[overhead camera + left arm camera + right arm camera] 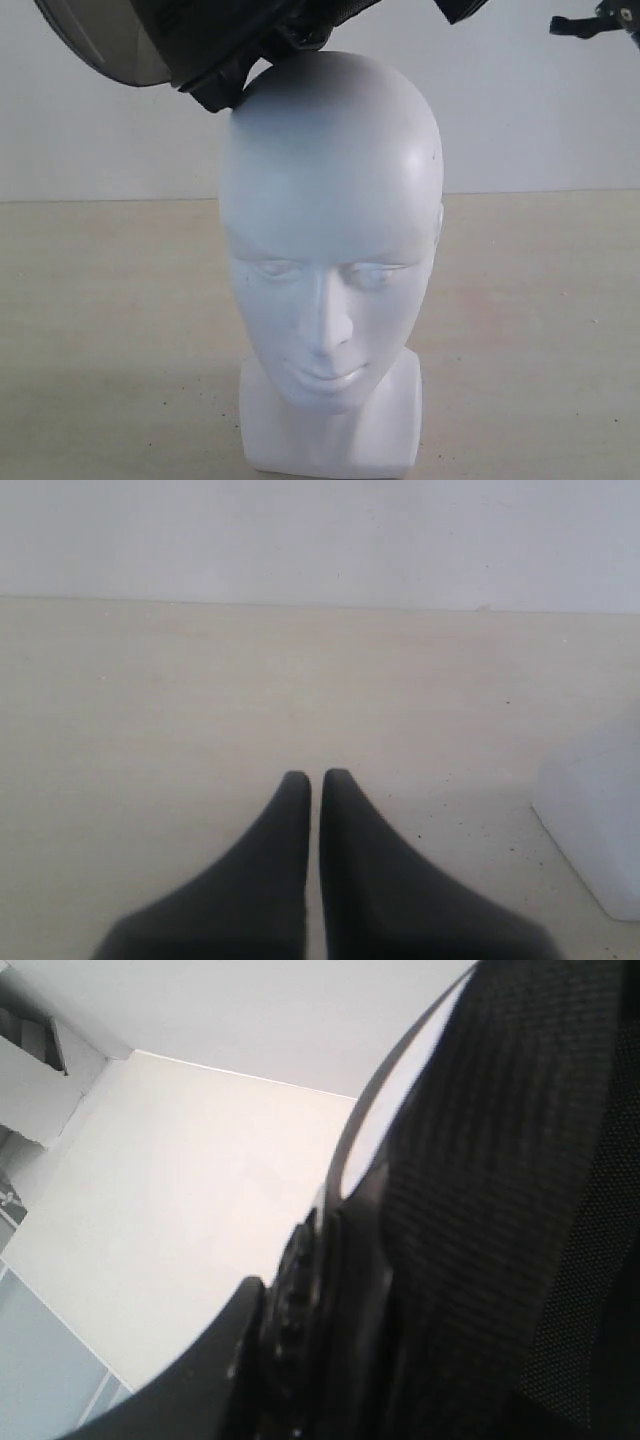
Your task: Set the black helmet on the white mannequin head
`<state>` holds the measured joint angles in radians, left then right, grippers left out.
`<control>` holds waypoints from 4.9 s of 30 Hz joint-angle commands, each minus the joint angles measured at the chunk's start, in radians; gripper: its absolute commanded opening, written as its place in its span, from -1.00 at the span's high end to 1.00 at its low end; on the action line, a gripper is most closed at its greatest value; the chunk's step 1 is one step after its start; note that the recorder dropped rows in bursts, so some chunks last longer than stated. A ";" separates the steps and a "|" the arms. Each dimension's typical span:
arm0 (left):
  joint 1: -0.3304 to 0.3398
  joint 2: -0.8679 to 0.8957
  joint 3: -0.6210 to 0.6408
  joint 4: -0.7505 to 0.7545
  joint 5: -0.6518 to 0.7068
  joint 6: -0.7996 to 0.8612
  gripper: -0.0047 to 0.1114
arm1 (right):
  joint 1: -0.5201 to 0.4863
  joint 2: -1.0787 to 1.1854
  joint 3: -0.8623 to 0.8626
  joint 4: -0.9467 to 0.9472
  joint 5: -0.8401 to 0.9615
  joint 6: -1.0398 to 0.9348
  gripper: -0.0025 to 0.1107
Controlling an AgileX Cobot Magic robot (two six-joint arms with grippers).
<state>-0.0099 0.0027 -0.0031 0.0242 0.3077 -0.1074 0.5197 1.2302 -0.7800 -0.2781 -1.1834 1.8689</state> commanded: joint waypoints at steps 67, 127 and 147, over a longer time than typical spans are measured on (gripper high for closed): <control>0.000 -0.003 0.003 -0.005 -0.001 0.003 0.84 | -0.001 0.018 0.092 -0.012 0.152 -0.280 0.96; 0.000 -0.003 0.003 -0.005 -0.001 0.003 0.84 | 0.001 0.018 0.160 -0.072 0.267 -0.243 0.96; 0.000 -0.003 0.003 -0.005 -0.001 0.003 0.84 | 0.001 0.018 0.174 -0.132 0.273 -0.227 0.96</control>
<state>-0.0099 0.0027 -0.0031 0.0242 0.3077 -0.1074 0.5274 1.2382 -0.6276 -0.3069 -1.0410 1.6894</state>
